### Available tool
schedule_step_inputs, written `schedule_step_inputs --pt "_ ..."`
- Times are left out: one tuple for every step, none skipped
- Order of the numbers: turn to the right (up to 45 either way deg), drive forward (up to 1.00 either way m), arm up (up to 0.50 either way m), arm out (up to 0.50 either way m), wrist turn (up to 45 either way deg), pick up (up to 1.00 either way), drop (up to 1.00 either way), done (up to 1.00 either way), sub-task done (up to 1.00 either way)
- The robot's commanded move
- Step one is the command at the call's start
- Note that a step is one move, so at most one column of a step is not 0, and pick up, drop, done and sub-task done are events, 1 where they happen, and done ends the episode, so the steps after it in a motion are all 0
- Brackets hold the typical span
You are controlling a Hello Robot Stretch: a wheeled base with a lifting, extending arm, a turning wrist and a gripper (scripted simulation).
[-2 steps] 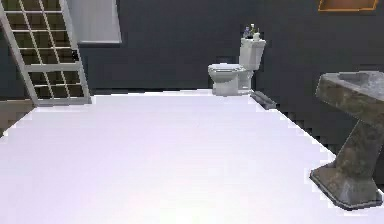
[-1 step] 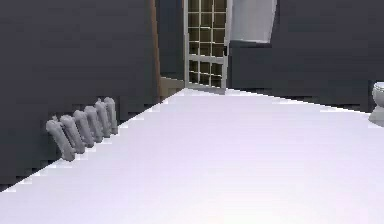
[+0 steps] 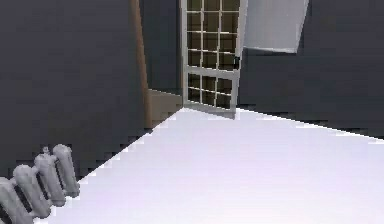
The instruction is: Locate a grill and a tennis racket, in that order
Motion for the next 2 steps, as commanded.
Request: schedule_step_inputs --pt "-3.0 0.0 0.0 0.0 0.0 0.0 0.0 0.0 0.0" --pt "0.0 1.0 0.0 0.0 0.0 0.0 0.0 0.0 0.0"
